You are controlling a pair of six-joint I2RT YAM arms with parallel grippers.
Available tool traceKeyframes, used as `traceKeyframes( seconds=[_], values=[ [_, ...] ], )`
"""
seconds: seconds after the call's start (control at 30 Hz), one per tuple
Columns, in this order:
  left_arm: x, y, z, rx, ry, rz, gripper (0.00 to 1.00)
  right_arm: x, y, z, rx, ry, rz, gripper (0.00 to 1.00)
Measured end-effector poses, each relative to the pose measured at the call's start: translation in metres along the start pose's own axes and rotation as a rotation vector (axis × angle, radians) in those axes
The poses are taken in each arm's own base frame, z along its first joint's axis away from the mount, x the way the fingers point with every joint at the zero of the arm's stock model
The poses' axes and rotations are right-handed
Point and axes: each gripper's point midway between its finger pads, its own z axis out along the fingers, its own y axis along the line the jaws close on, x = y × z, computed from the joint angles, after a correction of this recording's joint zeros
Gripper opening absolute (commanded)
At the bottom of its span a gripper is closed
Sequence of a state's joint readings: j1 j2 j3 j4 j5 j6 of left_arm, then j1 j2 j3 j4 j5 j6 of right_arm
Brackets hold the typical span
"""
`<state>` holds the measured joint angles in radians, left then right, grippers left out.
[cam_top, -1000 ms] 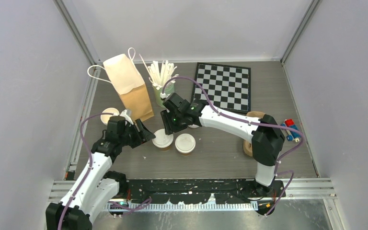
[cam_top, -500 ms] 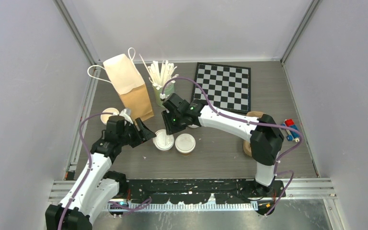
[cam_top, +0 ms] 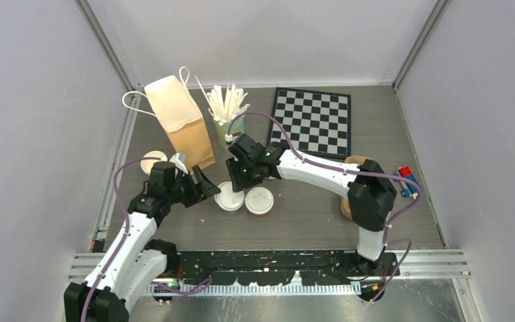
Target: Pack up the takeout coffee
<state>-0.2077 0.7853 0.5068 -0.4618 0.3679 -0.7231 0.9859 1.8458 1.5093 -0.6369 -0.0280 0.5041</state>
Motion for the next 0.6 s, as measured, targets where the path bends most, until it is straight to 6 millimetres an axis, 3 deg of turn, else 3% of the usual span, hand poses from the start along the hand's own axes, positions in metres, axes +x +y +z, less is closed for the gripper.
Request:
traceKeyframes(
  seconds=[0.2,0.43,0.6],
  values=[
    [0.0001,-0.0001,0.0,0.001,0.0,0.0,0.66,0.0043,-0.0023,0.0029,0.003,0.008,0.001,0.4],
    [0.0003,-0.0004,-0.0001,0.002,0.002,-0.001,0.69,0.0029,-0.001,0.0031,-0.004,0.003,-0.004,0.25],
    [0.0019,-0.0023,-0.0003,0.013,0.011,-0.003,0.72,0.0024,0.0007,0.0024,-0.011,0.004,-0.005,0.22]
  ],
)
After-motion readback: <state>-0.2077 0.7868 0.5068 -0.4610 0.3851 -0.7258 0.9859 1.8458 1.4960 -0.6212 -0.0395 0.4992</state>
